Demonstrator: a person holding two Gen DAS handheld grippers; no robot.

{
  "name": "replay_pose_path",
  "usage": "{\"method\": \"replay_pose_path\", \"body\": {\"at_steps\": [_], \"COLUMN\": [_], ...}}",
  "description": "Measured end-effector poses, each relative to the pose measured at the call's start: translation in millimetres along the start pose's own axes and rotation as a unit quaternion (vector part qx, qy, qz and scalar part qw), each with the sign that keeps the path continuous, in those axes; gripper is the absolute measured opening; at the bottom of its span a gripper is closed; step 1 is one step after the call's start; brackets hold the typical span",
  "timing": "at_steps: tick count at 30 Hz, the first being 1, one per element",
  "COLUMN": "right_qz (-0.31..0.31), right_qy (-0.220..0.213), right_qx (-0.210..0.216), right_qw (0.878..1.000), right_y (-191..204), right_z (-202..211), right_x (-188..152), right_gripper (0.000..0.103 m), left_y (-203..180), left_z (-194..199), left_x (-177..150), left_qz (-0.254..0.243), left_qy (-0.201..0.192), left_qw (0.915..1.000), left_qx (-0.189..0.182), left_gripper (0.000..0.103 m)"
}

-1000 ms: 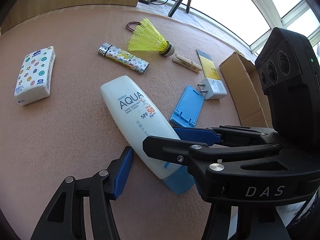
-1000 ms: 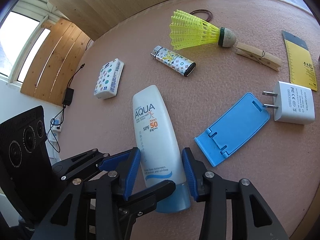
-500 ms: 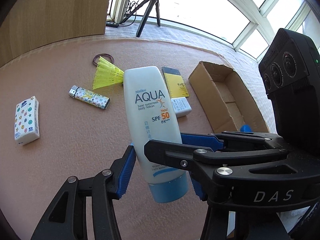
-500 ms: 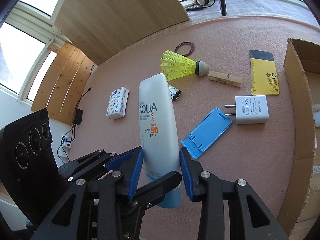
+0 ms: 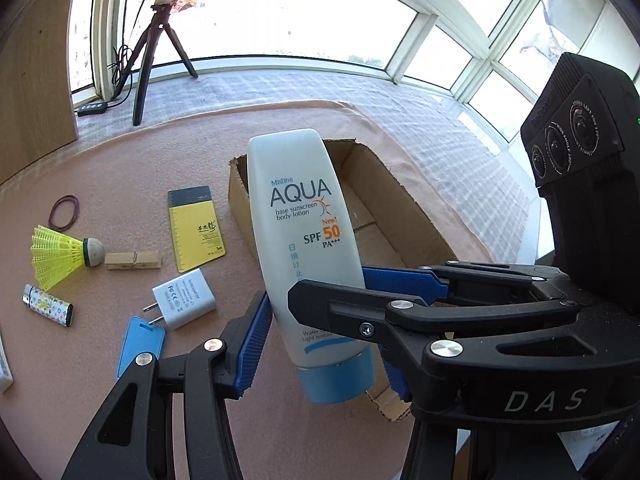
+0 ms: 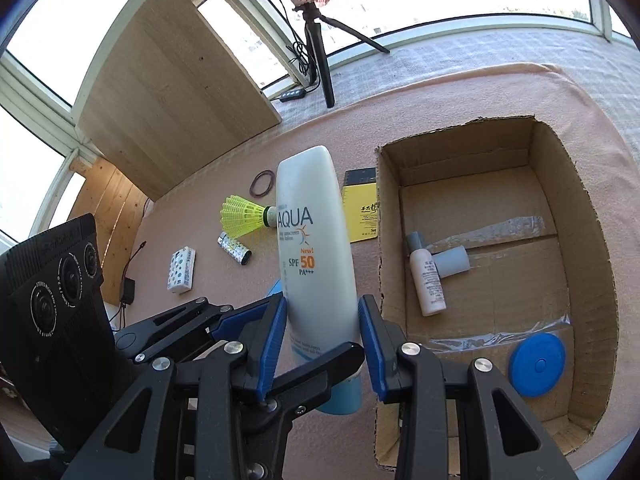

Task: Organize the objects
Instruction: 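Carry the sunscreen tube into the cardboard box and open the right tool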

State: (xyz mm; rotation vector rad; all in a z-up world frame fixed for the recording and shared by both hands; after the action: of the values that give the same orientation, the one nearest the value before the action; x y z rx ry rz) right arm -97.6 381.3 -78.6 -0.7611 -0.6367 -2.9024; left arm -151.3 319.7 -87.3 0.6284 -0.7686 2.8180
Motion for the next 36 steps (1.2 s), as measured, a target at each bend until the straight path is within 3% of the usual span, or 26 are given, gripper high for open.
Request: {"method": "replay_pose_path", "body": {"at_steps": [10,19,20,22,23,25,36], "right_qz": [-0.037,-0.046,-0.047,-0.047,-0.046,-0.044,-0.041], "right_qy": [-0.019,-0.015,-0.016,-0.016,-0.019,-0.029,-0.044], "right_qx": [-0.035,-0.045,-0.045,-0.052,-0.059,-0.07,-0.079], "right_qw": [0.999,0.998,0.998,0.997,0.997,0.996,0.995], "right_y": [-70.7,-96.0,-96.9,-99.1,-100.1,-100.2,-86.6], "right_z": [22.4,20.1,19.8,20.4,22.1,26.6,34.4], "right_x": [3.8,7.0,6.7,5.6,5.0,4.9,-2.3], "right_gripper": [0.034,0.035,0.035,0.046,0.055,0.062,0.064], "left_y": [-54.8,-72.0,-72.1,-72.2,-71.7,-69.9,-51.1], "left_z": [-59.6,-85.2,-86.5,-86.1,-83.5,-82.5,-54.1], "left_x": [27.2,32.6,32.9,32.1,30.9,31.1,18.9], "left_qz": [-0.029,-0.037,-0.037,-0.038,-0.039,-0.04,-0.04], "left_qy": [0.021,0.037,0.038,0.033,0.028,0.029,0.016], "left_qw": [0.9993,0.9986,0.9986,0.9987,0.9988,0.9987,0.9989], "left_qx": [-0.014,-0.006,-0.002,0.006,0.01,0.012,0.02], "left_gripper": [0.054,0.054,0.059,0.076,0.08,0.08,0.08]}}
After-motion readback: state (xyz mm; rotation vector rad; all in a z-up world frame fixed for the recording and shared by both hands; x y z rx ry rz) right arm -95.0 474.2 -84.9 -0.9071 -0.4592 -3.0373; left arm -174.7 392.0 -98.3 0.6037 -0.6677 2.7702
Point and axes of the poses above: each gripper's, at about its wrist camera, not at the fingertips, and z roughly against the way its jaws point, y to its left, x to its top, the point moved 1 cm from there along -z, roughly the way its jaws point, and after that the axes turned 13 degrees about z, right-handed, at the moved point
